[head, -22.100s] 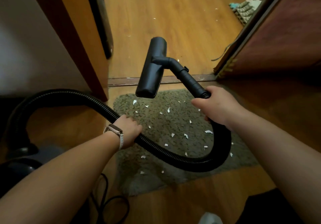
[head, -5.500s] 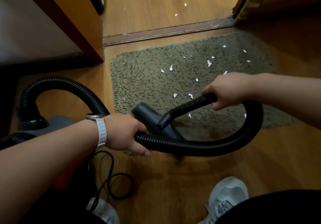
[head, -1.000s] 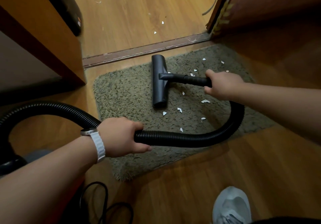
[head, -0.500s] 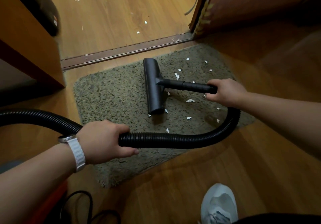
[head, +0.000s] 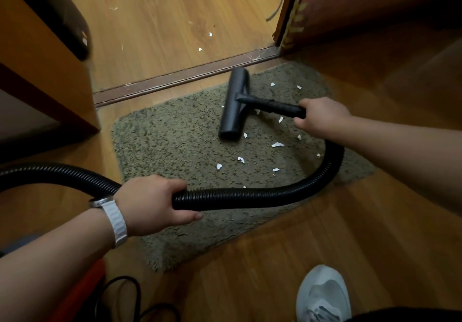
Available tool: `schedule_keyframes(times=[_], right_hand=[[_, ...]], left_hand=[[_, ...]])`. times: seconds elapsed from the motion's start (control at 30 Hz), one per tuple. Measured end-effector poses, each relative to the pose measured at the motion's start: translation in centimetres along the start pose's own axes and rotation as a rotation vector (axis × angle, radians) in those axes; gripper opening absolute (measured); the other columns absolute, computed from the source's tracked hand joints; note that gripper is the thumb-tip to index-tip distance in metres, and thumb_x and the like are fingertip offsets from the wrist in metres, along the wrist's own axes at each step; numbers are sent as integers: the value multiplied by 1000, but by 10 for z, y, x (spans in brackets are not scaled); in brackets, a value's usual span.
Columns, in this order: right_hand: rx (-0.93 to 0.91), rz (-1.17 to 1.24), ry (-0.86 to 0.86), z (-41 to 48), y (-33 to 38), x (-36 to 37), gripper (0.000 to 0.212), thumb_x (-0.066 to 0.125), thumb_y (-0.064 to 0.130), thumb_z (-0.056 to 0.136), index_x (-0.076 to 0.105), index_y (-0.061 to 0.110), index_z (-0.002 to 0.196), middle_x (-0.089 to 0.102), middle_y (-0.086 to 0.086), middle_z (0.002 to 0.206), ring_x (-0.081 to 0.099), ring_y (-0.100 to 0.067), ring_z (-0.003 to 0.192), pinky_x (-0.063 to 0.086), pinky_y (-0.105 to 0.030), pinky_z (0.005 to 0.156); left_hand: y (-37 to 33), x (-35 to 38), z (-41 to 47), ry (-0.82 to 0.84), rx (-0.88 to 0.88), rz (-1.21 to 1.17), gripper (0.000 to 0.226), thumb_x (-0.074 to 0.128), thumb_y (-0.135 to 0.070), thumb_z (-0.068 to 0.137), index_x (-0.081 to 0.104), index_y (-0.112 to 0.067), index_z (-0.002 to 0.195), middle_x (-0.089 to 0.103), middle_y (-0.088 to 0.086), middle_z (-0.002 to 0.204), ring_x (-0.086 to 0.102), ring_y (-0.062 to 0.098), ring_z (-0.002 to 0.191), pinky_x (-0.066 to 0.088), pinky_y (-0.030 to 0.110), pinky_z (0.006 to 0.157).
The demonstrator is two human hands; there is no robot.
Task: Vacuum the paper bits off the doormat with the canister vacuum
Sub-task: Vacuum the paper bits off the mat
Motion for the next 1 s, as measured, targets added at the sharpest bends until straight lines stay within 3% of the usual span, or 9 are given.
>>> schedule_keyframes(times=[0.23,0.4,0.67,0.8,1.0], right_hand=[[-240,-96,-25,-2,53,3,16,53,44,91,52,30,98,55,4,76,56,-25,73,36,-29,53],[-136,-76,-36,-1,19,2,19,55,44,92,56,28,102,55,4,77,57,-24,73,35,-28,50],[46,-30,-46,4,-19,-7,22,57,45,92,58,25,102,57,1,77,57,-21,69,42,-29,52],[-37,-48,-8,1,8,-1,18,55,43,94,55,25,100,57,2,78,56,-18,66,39,-27,50],[-172,-119,-32,6,57,-6,16,51,40,95,51,25,100,56,2,76,58,-20,67,46,-30,54]], left_hand=[[0,3,-2,6,-1,58,82,9,-96,51,49,-30,79,53,-10,59,51,2,56,40,23,51],[4,3,-1,3,-22,-2,81,12,-99,52,47,-29,74,55,-9,59,53,1,54,38,21,48],[1,-2,2,27,-58,-20,64,34,-91,64,48,-30,76,54,-8,59,53,2,55,31,20,46],[0,1,-1,30,-23,1,71,20,-95,56,47,-32,76,55,-10,60,52,0,55,35,19,48],[1,7,-3,26,-6,52,82,7,-97,49,48,-33,78,54,-12,61,50,1,56,36,22,52]])
Point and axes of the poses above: each hand's wrist, its own z-axis towards the middle knuckle, its own x-axis out of the palm, y = z × x, the point moved 10 cm from there along z, towards the middle knuckle
